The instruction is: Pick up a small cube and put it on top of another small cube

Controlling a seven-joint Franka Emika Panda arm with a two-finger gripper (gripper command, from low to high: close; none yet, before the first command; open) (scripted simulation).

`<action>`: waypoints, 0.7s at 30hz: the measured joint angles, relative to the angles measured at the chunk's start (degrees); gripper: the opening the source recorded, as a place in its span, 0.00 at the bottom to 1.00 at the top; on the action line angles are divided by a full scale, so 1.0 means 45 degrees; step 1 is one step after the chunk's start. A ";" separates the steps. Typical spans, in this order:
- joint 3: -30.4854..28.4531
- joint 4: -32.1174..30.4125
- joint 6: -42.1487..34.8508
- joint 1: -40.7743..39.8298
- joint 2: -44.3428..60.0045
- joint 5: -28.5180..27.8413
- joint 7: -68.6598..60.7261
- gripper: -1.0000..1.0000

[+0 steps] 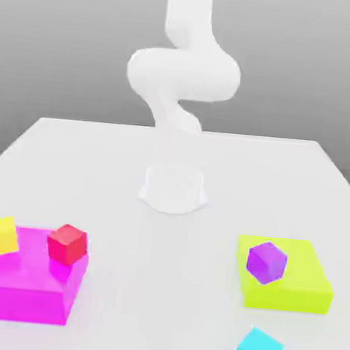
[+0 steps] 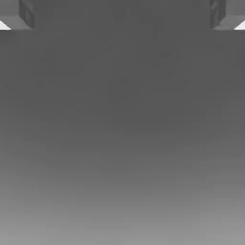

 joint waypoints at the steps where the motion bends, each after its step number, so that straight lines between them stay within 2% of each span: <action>1: 0.0005 -0.0033 0.0171 0.0135 0.0502 -0.0017 -0.0264 0.50; 21: 0.0528 -0.0642 0.3321 0.2250 0.9773 -0.0174 -0.5254 0.50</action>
